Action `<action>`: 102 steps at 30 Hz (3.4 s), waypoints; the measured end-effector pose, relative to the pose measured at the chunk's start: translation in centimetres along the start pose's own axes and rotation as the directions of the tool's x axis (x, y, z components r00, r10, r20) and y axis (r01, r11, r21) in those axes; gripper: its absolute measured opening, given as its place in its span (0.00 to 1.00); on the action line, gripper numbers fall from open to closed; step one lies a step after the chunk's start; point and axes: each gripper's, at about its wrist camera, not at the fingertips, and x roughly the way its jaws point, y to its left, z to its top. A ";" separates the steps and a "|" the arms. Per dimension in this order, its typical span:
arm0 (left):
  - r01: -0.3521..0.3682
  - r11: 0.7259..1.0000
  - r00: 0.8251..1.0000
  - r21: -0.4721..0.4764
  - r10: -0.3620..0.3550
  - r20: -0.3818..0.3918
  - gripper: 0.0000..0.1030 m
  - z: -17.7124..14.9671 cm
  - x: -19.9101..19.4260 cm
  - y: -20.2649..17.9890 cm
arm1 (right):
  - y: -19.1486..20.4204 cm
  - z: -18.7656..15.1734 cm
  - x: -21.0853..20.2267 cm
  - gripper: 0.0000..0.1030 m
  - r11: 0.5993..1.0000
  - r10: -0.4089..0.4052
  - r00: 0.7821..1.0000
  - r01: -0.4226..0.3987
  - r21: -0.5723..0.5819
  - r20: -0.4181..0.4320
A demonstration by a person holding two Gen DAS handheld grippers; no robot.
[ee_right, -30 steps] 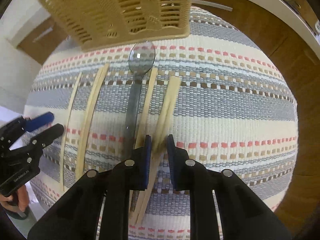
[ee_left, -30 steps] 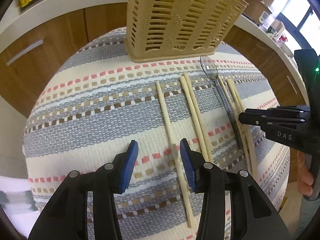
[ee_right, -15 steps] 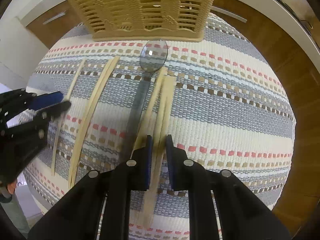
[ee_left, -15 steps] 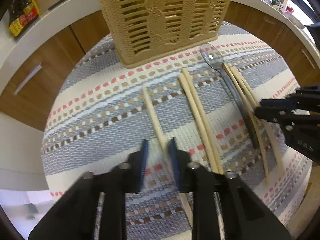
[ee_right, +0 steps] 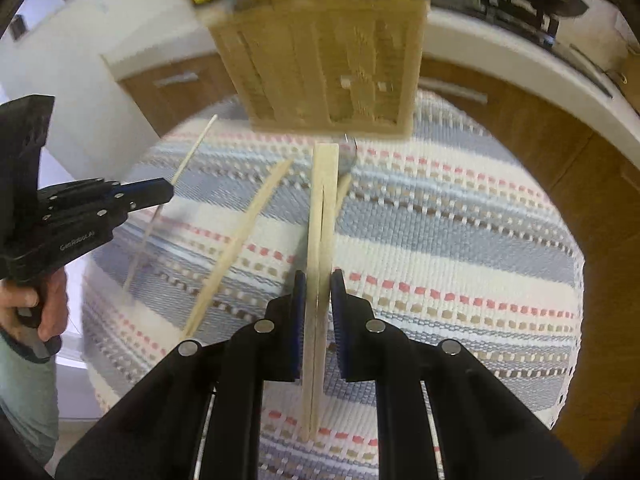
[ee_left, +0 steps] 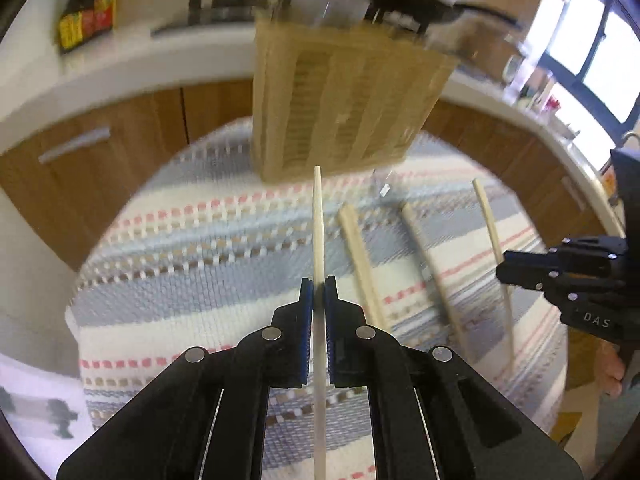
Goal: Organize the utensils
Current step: 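Grasp a wooden chopstick with the left tool while the right tool grasps a chopstick pair, then lift both held chopsticks and lower them upright into the beige basket, then open both tools to release the chopsticks into the basket, then move both open tools back down over the remaining chopsticks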
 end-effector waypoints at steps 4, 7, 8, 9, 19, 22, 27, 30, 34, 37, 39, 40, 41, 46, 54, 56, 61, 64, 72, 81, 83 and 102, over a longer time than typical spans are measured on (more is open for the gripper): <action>0.056 0.997 0.991 0.045 -0.061 0.116 0.04 0.8 -3.8 -1.2 | -0.3 -0.4 -4.7 0.10 0.999 0.041 0.984 -0.038 -0.020 0.173; 0.095 0.993 0.975 0.068 -0.107 0.196 0.04 1.0 -6.2 -2.0 | -0.9 -0.3 -7.2 0.10 0.997 0.069 0.952 -0.058 -0.045 0.299; 0.100 0.992 0.967 0.071 -0.114 0.228 0.04 1.4 -6.9 -2.2 | -0.4 0.1 -7.3 0.10 0.997 0.072 0.943 -0.061 -0.044 0.324; 0.106 0.992 0.958 0.073 -0.121 0.260 0.04 1.8 -7.6 -2.4 | -0.5 0.4 -7.9 0.10 0.997 0.078 0.934 -0.068 -0.042 0.349; 0.103 0.993 0.835 0.061 -0.119 0.537 0.04 8.0 -12.6 -4.5 | -2.1 5.3 -11.5 0.10 0.998 0.038 0.825 -0.056 0.014 0.564; 0.086 0.995 0.800 0.045 -0.096 0.593 0.04 9.2 -12.5 -4.4 | -2.8 7.1 -11.4 0.10 0.998 0.025 0.802 -0.050 0.025 0.597; -0.019 0.999 0.743 0.047 -0.017 0.669 0.04 11.5 -11.0 -4.8 | -3.9 10.7 -10.7 0.10 0.998 -0.017 0.750 -0.024 0.054 0.661; -0.045 0.997 0.719 0.058 -0.008 0.695 0.04 12.8 -9.8 -4.9 | -4.5 12.8 -10.4 0.10 0.998 -0.023 0.727 -0.027 0.062 0.686; -0.100 0.995 0.667 0.031 0.044 0.743 0.04 14.4 -8.9 -4.8 | -4.9 15.4 -9.8 0.10 0.996 -0.078 0.683 0.025 0.083 0.727; -0.076 0.997 0.643 0.012 0.040 0.765 0.04 15.5 -8.5 -4.0 | -5.2 16.9 -8.9 0.10 0.995 -0.100 0.667 0.061 0.079 0.739; -0.061 0.998 0.634 0.003 0.036 0.772 0.04 16.1 -7.9 -3.4 | -5.2 17.4 -8.0 0.10 0.992 -0.125 0.658 0.100 0.078 0.743; -0.058 0.998 0.630 0.000 0.037 0.775 0.04 16.4 -7.5 -3.2 | -5.1 17.8 -7.3 0.10 0.990 -0.133 0.661 0.123 0.068 0.738; -0.050 0.999 0.629 0.001 0.030 0.777 0.04 16.6 -7.2 -2.9 | -5.0 17.9 -6.7 0.10 0.989 -0.139 0.664 0.138 0.062 0.735; -0.033 0.999 0.627 -0.025 0.040 0.778 0.04 16.5 -5.3 -1.8 | -5.1 18.1 -3.9 0.10 0.980 -0.166 0.672 0.190 0.048 0.722; -0.045 0.998 0.646 -0.039 0.059 0.761 0.04 16.0 -2.8 -0.5 | -6.8 18.0 -1.4 0.11 0.988 -0.147 0.703 0.140 0.067 0.696; -0.032 0.999 0.662 -0.031 0.044 0.748 0.04 15.8 -2.4 -0.1 | -7.3 17.8 -1.2 0.11 0.990 -0.135 0.715 0.117 0.073 0.686; 0.021 0.999 0.698 -0.046 0.019 0.715 0.17 15.0 -2.4 1.1 | -7.9 16.4 -1.1 0.12 0.996 -0.089 0.761 0.059 0.068 0.642; 0.049 0.998 0.711 -0.045 -0.003 0.703 0.33 14.0 -3.2 1.4 | -8.1 14.6 -1.4 0.21 0.996 -0.067 0.776 0.015 0.087 0.627; 0.055 0.998 0.720 -0.019 -0.026 0.693 0.39 10.6 -7.5 0.2 | -7.1 8.9 -3.3 0.41 0.988 -0.080 0.818 -0.009 0.152 0.570; 0.062 0.998 0.795 -0.025 -0.034 0.605 0.42 6.2 -11.0 -1.2 | -3.5 5.6 -1.5 0.41 0.986 -0.116 0.947 0.073 0.152 0.298; 0.055 0.998 0.833 -0.022 -0.034 0.552 0.42 5.3 -10.7 -1.6 | -3.1 4.8 0.2 0.41 0.981 -0.139 0.973 0.111 0.159 0.182; 0.007 1.000 1.000 -0.006 -0.007 -0.002 0.27 -0.7 3.7 -1.9 | 1.4 -4.4 5.8 0.30 0.984 -0.071 0.996 0.078 0.158 -0.050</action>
